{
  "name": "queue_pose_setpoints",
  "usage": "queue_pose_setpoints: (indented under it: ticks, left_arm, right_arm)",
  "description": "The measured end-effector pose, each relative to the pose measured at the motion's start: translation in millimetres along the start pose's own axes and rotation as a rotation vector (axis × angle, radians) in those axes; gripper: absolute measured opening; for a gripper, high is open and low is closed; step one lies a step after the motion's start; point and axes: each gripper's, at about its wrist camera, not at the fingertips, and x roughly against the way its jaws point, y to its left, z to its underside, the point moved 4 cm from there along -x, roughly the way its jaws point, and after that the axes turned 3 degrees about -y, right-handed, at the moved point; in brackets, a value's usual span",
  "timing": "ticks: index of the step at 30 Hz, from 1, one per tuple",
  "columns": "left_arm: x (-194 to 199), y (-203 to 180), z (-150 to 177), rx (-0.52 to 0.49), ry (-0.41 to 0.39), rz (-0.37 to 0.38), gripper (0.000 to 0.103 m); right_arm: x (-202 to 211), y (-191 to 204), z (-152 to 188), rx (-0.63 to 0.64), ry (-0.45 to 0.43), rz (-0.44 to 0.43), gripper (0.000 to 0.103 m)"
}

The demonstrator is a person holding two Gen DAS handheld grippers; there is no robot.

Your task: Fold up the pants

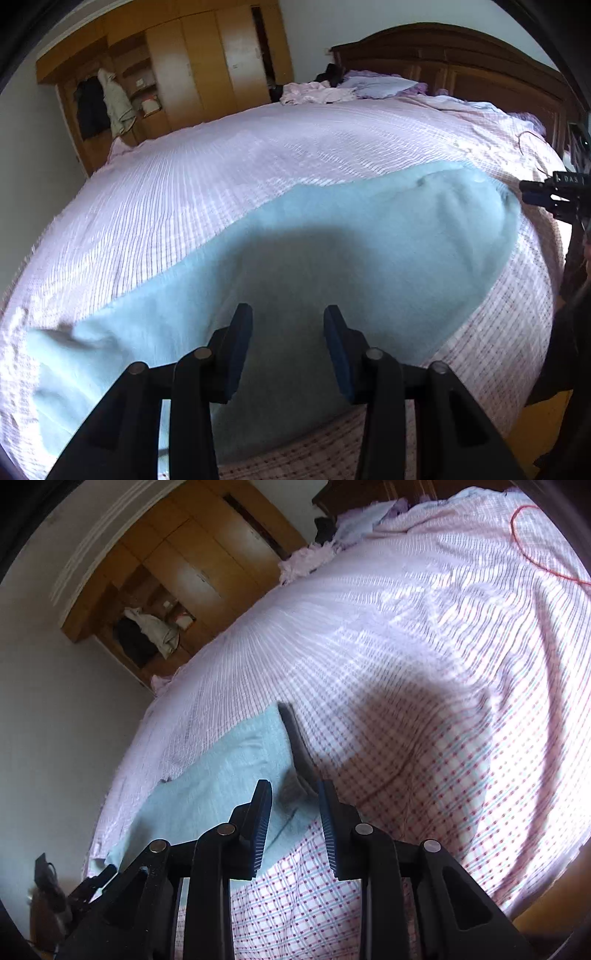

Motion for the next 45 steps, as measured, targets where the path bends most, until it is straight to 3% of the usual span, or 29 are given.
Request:
queue_pose_setpoints:
  ticks: [6,9,15,20,22,26,28,31,33,35,38,41,42,45]
  left_arm:
    - [-4,20,6,0.121,0.025,0.024,0.042]
    - [-5,18,5,0.11,0.028,0.015,0.042]
    - [-3,13,8,0.069,0.023,-0.005,0.043]
    - [-4,10,10,0.071,0.027,-0.002,0.043]
    - [-2,11,10,0.073,0.026,0.001,0.043]
    - [4,16,10,0.092,0.026,0.011,0.043]
    - [9,19,9,0.102,0.02,0.011,0.044]
    - [9,20,10,0.111,0.03,0.01,0.047]
    - [7,20,13,0.109,0.048,0.008,0.047]
    - [8,19,15,0.106,0.051,0.006,0.047]
    - [12,18,17,0.092,0.045,-0.002,0.047]
    - [12,18,19,0.094,0.049,-0.001,0.047]
    - [12,18,19,0.093,0.049,-0.002,0.047]
    - [13,17,19,0.089,0.048,-0.003,0.047]
  right_arm:
    - [-33,-2,-14,0.008,0.03,0.036,0.026]
    - [-41,-7,-16,-0.01,0.003,0.053,0.01]
    - [-26,-5,-17,0.024,-0.049,0.083,0.006]
    - [-42,-15,-11,-0.003,0.023,0.13,0.01]
    - [-38,-15,-14,-0.003,-0.001,0.141,0.022]
    - [-8,9,-21,0.115,-0.159,0.237,0.026]
    - [-2,37,-18,0.207,-0.186,0.148,0.026]
    - [-22,65,1,0.31,-0.079,0.046,0.022]
    - [-53,62,23,0.319,0.075,0.091,0.01]
    - [-69,48,33,0.266,0.148,0.12,0.004]
    - [-49,58,23,0.273,0.056,0.075,0.004]
    - [-37,79,24,0.312,-0.013,-0.023,0.005]
    - [-39,80,27,0.319,-0.002,-0.024,0.006]
    - [-76,70,51,0.312,0.182,0.069,0.006]
